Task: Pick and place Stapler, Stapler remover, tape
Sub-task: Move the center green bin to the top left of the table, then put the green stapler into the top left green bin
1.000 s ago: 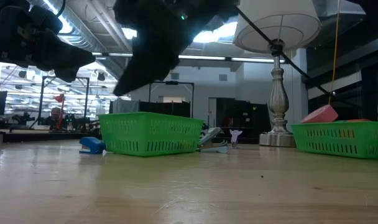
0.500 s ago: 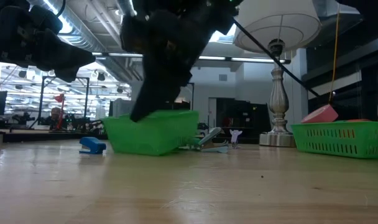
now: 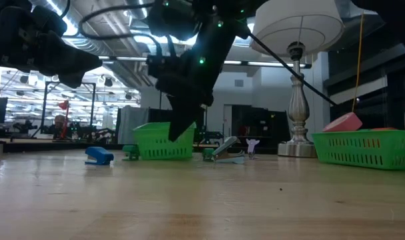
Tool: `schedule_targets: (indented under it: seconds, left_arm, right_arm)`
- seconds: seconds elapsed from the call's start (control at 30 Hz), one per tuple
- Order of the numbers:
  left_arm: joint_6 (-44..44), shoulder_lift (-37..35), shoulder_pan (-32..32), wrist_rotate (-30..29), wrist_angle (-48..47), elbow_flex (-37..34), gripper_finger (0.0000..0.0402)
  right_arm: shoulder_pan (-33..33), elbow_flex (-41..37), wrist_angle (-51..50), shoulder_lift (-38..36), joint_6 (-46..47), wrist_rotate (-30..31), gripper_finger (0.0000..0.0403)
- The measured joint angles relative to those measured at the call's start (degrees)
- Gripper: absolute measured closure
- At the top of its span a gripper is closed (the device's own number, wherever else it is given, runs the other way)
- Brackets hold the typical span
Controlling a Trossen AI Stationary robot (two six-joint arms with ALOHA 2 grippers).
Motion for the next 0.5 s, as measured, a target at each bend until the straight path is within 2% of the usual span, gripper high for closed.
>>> schedule_targets:
  seconds: [0.23, 0.5]
  left_arm:
    - [0.0, 0.0, 0.0, -0.02, 0.0, 0.0, 0.0343]
    - [0.0, -0.02, 0.0, 0.0, 0.0, 0.0, 0.0343]
  right_arm:
    - [-3.1, -0.02, -1.07, -0.33, -4.09, 10.25, 0.0394]
    - [-4.26, -0.08, -3.7, -1.59, -5.11, 18.07, 0.0393]
